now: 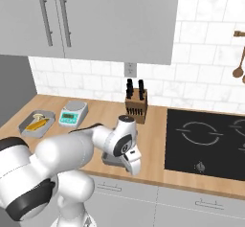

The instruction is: Take the meat container that has the shrimp and place it on the second highest rack of the freezer. Then take the vegetable container that has the mushroom and corn and place it on the highest rack of the freezer.

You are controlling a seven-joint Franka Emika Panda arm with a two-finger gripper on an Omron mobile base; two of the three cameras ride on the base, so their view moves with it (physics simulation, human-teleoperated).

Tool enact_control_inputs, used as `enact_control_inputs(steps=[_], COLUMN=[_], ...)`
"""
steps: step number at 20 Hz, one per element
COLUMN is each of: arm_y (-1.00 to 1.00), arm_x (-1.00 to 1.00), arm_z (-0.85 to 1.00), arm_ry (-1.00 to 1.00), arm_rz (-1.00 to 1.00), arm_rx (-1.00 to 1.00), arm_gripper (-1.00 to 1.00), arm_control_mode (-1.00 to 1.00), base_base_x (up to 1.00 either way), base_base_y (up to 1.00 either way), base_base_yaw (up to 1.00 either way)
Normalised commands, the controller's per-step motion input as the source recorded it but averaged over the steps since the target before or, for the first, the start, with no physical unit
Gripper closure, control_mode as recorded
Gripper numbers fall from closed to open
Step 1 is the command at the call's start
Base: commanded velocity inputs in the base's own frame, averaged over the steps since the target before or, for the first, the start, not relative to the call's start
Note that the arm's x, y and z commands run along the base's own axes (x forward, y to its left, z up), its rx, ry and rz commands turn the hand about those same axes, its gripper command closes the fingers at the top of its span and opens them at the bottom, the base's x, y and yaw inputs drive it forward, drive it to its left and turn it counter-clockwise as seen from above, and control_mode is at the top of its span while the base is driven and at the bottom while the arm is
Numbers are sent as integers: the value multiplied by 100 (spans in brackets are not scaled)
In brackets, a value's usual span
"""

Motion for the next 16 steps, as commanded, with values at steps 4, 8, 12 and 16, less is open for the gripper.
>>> enact_control_inputs(steps=[4, 8, 12, 16], arm_y=[0, 0, 0, 0], arm_x=[-10, -23, -23, -31], arm_z=[28, 49, 53, 67], arm_ry=[-7, -10, -12, -11], arm_rz=[0, 0, 0, 0], arm_rx=[1, 3, 4, 4], arm_gripper=[100, 100, 100, 100], arm_control_mode=[-100, -100, -100, -100], base_base_x=[0, 0, 0, 0], base_base_y=[0, 0, 0, 0], base_base_yaw=[0, 0, 0, 0])
